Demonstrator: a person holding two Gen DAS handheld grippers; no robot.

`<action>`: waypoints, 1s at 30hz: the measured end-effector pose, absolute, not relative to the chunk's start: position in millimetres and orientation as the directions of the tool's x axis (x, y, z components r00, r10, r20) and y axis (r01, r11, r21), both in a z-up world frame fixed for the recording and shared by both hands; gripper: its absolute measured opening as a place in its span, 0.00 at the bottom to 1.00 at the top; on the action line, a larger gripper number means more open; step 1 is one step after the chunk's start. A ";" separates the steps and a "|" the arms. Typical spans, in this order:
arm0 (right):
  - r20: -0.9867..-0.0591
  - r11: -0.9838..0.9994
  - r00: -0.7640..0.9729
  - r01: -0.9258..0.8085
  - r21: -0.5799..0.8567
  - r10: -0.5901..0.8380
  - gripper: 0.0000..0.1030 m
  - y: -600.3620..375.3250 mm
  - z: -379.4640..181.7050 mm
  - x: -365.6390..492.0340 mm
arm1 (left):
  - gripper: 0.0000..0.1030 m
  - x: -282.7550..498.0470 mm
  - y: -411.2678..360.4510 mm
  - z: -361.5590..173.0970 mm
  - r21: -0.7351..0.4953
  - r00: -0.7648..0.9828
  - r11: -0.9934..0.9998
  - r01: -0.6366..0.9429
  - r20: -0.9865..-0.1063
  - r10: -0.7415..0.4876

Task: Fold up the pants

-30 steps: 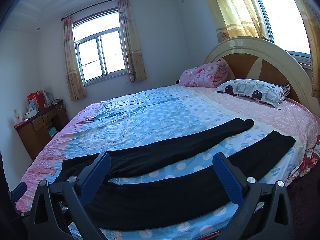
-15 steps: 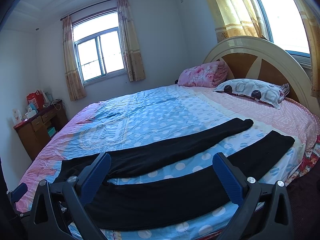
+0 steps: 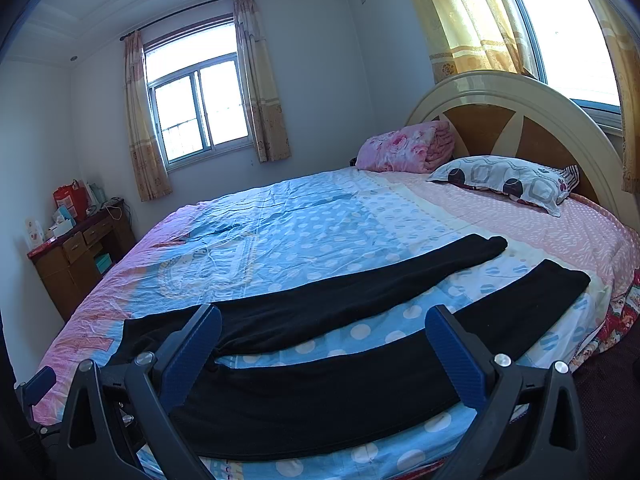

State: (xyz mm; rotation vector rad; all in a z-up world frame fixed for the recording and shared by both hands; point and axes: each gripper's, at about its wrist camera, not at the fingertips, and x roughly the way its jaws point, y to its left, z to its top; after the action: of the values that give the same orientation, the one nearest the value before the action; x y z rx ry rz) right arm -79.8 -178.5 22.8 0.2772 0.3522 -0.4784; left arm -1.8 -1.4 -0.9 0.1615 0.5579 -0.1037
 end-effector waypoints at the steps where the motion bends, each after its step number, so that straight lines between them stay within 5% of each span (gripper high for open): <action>1: -0.391 0.852 0.830 0.492 0.176 -0.398 0.99 -178.2 22.9 -79.6 | 1.00 -1.9 -1.5 -0.9 0.125 0.844 0.982 0.142 -0.534 -0.054; 30: -0.404 0.852 0.825 0.494 0.175 -0.395 0.99 -178.1 17.0 -77.0 | 1.00 -1.4 -2.7 -7.8 0.121 0.835 0.982 0.146 -0.547 -0.057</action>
State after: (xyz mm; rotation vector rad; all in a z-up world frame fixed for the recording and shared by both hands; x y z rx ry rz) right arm -77.0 -178.1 17.0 0.2793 0.3658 -0.4787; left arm -1.4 -2.7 -7.8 0.1608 0.5727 -0.1077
